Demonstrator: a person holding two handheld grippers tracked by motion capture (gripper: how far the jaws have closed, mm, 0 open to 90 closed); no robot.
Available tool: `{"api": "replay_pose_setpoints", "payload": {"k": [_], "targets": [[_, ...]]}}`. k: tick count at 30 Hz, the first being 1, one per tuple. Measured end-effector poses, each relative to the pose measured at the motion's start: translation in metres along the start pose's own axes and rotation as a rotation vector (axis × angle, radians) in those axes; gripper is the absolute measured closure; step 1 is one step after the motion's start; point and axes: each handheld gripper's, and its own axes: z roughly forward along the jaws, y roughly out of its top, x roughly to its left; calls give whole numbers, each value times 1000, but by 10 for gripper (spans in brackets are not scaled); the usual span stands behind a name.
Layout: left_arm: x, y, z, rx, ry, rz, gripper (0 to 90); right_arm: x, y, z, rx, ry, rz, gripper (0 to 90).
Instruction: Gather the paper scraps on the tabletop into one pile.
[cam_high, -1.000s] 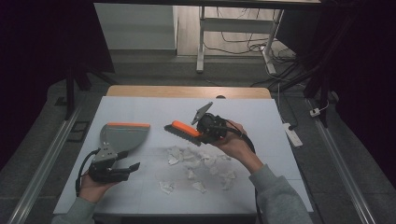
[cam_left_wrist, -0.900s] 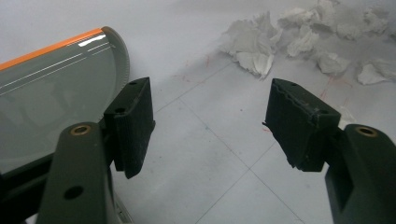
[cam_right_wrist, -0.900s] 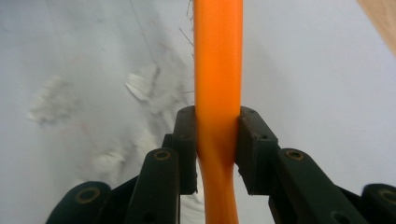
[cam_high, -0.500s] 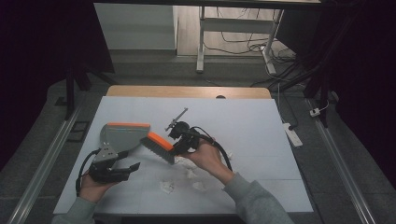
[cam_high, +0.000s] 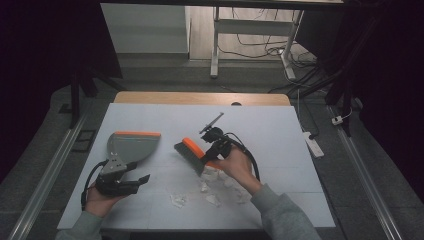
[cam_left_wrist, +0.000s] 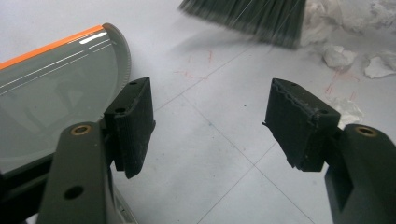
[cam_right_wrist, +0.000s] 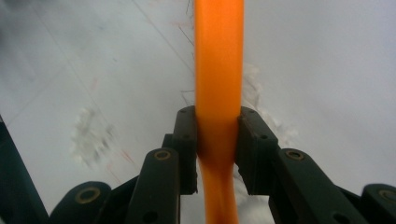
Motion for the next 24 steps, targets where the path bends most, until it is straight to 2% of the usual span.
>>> {"api": "replay_pose_setpoints", "payload": {"k": [3,6,9,13,15,20,24], "targets": [[0,1,2,6,0,3,331,-11,-11,-10,-22,-2,19,711],[-1,1,3,11,1,5,331,-11,-16,-23,-96,22,12,710],[0,1,3,11,2,4,330,-3,-17,-37,-162,38,-25,711],[0,1,2,9,3,1,331,16,-17,-46,-184,59,-88,710],[0,1,2,6,5,0,331,29,-20,-45,-161,78,-119,710],[1,1,2,2,7,-2,331,66,-30,-29,-55,117,-228,710],[1,1,1,3,9,0,331,91,-35,-24,-37,147,-282,710]]}}
